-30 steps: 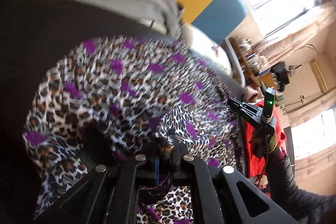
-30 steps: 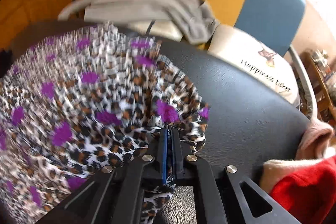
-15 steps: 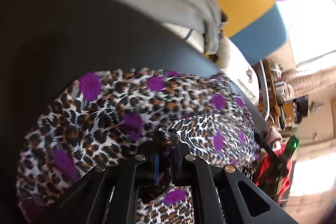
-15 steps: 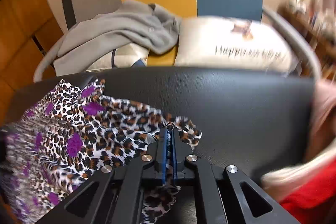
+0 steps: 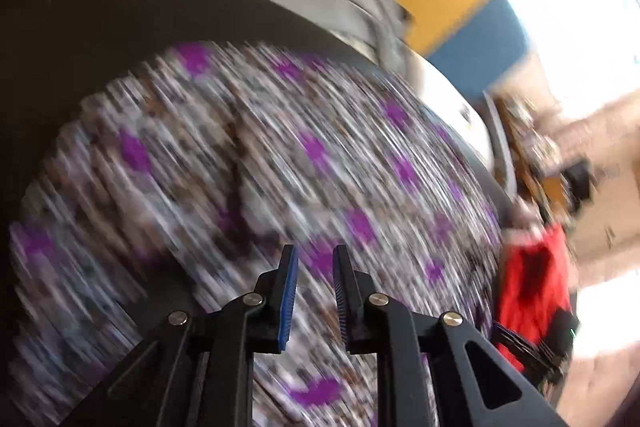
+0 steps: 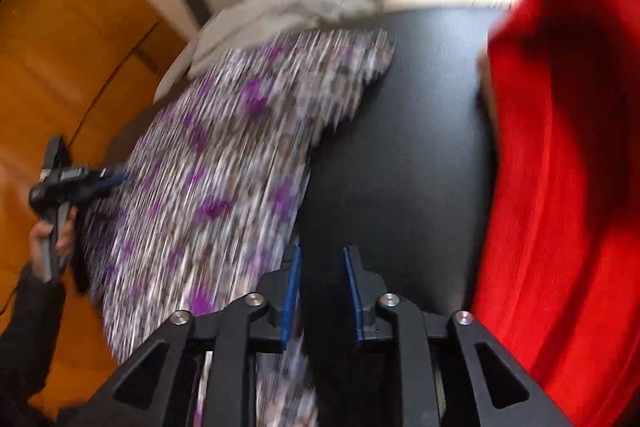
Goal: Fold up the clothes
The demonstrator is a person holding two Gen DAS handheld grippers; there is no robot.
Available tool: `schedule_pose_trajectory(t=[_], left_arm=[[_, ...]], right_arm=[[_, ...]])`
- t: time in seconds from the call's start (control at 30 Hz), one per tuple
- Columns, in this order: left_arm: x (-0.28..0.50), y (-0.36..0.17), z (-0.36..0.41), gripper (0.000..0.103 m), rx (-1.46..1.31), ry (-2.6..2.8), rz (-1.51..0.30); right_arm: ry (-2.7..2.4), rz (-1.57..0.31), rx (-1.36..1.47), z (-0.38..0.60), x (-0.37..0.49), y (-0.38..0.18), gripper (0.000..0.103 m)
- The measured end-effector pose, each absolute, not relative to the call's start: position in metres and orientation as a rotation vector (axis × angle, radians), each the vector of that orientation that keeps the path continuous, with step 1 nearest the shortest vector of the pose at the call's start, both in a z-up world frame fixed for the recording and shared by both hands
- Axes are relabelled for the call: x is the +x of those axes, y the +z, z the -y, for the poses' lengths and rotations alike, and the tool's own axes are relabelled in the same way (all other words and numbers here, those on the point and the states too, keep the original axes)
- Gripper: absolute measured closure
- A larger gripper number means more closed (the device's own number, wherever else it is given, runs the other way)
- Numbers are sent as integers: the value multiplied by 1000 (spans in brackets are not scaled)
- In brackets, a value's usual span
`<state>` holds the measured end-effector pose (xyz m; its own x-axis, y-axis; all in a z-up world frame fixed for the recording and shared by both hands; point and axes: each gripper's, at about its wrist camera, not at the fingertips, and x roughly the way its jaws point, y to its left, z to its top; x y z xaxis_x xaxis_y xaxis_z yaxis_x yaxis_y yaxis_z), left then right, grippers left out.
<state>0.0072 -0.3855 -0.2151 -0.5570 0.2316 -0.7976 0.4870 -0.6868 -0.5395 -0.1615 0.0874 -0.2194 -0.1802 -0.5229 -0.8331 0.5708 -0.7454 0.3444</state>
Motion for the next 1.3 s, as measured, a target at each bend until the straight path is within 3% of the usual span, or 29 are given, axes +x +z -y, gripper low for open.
schedule_pose_trajectory(t=[0.03, 0.17, 0.2, 0.23, 0.43, 0.57, 0.6, 0.67, 0.87, 1.0, 1.1, 1.2, 1.3], left_arm=[[11, -218, 366, 86, 1426, -2392, -1118], [28, -229, 302, 86, 1554, -2455, -990], [34, -229, 294, 86, 1549, -2467, -949], [40, -227, 289, 86, 1532, -2480, -904], [66, -227, 296, 87, 1474, -2400, -879], [77, -227, 310, 88, 1441, -2374, -913], [80, -224, 311, 87, 1438, -2362, -909], [86, -216, 313, 87, 1426, -2354, -910], [108, -204, 305, 86, 1401, -2376, -888], [122, -205, 296, 86, 1435, -2345, -782], [139, -201, 292, 86, 1448, -2341, -718], [165, -195, 295, 86, 1444, -2322, -674], [177, -196, 299, 85, 1418, -2304, -711]], right_arm=[[-1963, -76, 1385, -91, -148, -221, 71], [-1883, -148, 1427, -105, -91, -228, 71], [-1882, -159, 1435, -110, -83, -227, 77], [-1897, -166, 1441, -117, -80, -223, 95], [-1983, -206, 1473, -153, -62, -203, 102], [-2040, -233, 1495, -178, -50, -190, 103], [-2055, -240, 1500, -184, -47, -186, 95], [-2083, -254, 1510, -196, -41, -179, 95], [-2005, -72, 1545, -206, -16, -203, 94], [-1869, -28, 1542, -184, 2, -221, 78], [-1858, -44, 1511, -173, 8, -224, 78], [-1869, -74, 1478, -164, 10, -223, 96], [-1925, -120, 1462, -168, 5, -214, 96]])
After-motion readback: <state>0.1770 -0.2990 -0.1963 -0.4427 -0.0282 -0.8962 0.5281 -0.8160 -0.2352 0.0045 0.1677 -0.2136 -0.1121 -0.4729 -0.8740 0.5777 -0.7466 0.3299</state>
